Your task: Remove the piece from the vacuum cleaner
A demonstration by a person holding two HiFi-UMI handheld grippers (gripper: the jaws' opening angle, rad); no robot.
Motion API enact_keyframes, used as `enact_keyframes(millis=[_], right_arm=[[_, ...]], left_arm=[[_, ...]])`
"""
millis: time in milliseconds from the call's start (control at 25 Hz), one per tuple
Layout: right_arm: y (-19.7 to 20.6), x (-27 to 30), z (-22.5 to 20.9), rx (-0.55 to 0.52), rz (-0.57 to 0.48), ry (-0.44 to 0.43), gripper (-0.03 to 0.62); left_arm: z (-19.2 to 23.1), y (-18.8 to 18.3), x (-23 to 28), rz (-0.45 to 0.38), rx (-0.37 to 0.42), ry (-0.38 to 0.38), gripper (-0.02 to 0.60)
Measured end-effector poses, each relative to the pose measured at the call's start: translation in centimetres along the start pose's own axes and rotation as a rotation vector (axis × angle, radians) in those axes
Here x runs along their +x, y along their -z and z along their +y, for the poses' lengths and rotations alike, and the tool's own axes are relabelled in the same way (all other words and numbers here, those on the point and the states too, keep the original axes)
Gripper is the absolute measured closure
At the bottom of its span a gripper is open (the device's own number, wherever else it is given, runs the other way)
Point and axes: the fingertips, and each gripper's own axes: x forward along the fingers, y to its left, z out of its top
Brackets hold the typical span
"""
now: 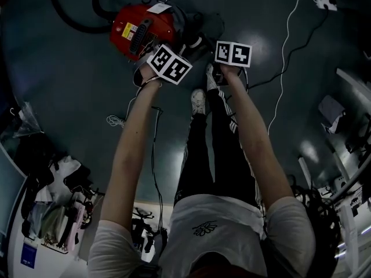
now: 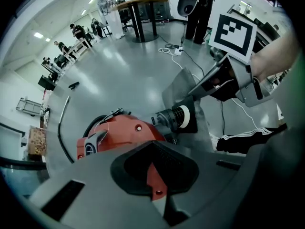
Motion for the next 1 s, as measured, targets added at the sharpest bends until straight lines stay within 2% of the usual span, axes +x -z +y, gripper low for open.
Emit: enact_keyframes(millis=[160, 320, 520, 600, 720, 760, 880, 1000], right_arm=[[-0.2, -0.4, -0.9, -0.092, 0.050, 0.006, 0.565], [0.6, -0.6, -1.1, -0.049, 0.036, 0.001, 0.565], [0.9, -0.7, -1.3, -0.055, 0.043, -0.006, 0.565], [1.4, -0.7, -2.0, -0.051, 0.059, 0.029, 0.565], [3.6, -2.1, -6.1, -0.181, 0.186, 0.199, 0.565], [4.2, -2.8, -7.3, -0.202, 0.208, 0.224, 0.565], [4.0, -4.5, -8.1, -0.191, 0.183, 0.210, 0.565], [3.3, -5.4, -6.7, -0.227, 0.172, 0.175, 0.565]], left_arm=[[-0.2, -0.3, -0.1, -0.009, -0.017, 0.014, 0.577], [-0.1, -0.2, -0.1, -0.008, -0.013, 0.013, 0.577], [0.0, -0.2, 0.0, -0.007, -0.008, 0.014, 0.577], [0.0, -0.1, 0.1, -0.004, -0.002, 0.006, 0.577], [0.0, -0.2, 0.2, -0.001, 0.001, 0.007, 0.577], [-0.1, -0.1, 0.3, -0.004, 0.003, 0.006, 0.577], [0.2, 0.0, 0.4, -0.012, 0.005, -0.013, 0.577], [0.3, -0.2, 0.7, -0.039, -0.068, -0.004, 0.577]])
